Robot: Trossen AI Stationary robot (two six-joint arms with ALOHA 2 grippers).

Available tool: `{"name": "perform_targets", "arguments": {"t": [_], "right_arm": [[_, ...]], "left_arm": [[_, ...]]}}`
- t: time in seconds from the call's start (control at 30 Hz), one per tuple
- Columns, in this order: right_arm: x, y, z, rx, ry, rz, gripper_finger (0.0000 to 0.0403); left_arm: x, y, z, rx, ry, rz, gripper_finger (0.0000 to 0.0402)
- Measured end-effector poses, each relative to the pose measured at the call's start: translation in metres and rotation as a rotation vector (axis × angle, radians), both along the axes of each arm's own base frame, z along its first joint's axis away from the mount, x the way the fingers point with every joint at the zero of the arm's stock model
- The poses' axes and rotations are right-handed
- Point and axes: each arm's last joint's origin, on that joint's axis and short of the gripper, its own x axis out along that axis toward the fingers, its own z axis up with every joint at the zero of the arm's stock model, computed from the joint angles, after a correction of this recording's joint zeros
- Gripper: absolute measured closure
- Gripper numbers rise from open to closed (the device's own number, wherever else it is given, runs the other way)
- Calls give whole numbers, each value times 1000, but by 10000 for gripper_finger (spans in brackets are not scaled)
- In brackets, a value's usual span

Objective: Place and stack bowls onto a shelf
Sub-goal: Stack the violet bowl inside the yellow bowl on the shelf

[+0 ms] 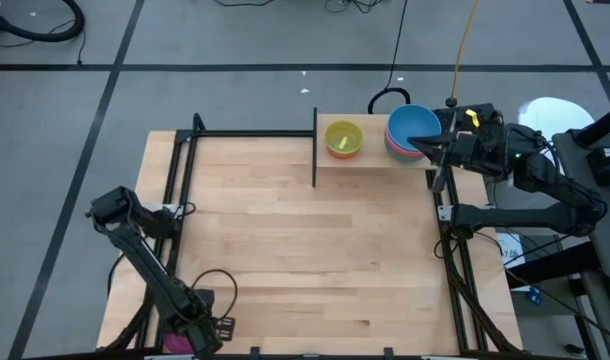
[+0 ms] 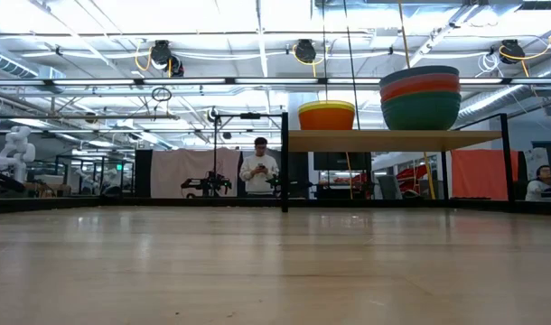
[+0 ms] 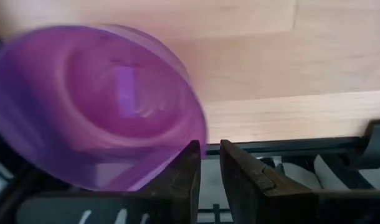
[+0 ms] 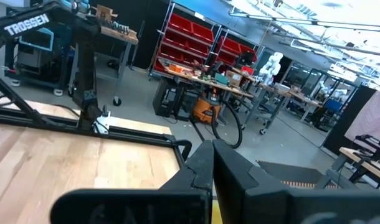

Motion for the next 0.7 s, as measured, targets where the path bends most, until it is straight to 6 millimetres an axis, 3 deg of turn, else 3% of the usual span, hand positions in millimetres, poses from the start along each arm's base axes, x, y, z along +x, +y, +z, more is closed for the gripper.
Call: {"name": "perform_targets", "arguments": {"t": [0.7], "right_arm": [[6,-2,0,-2,-3,0,403]], "left_arm": [[-5,-19,-38,49,29,-104,340]]}}
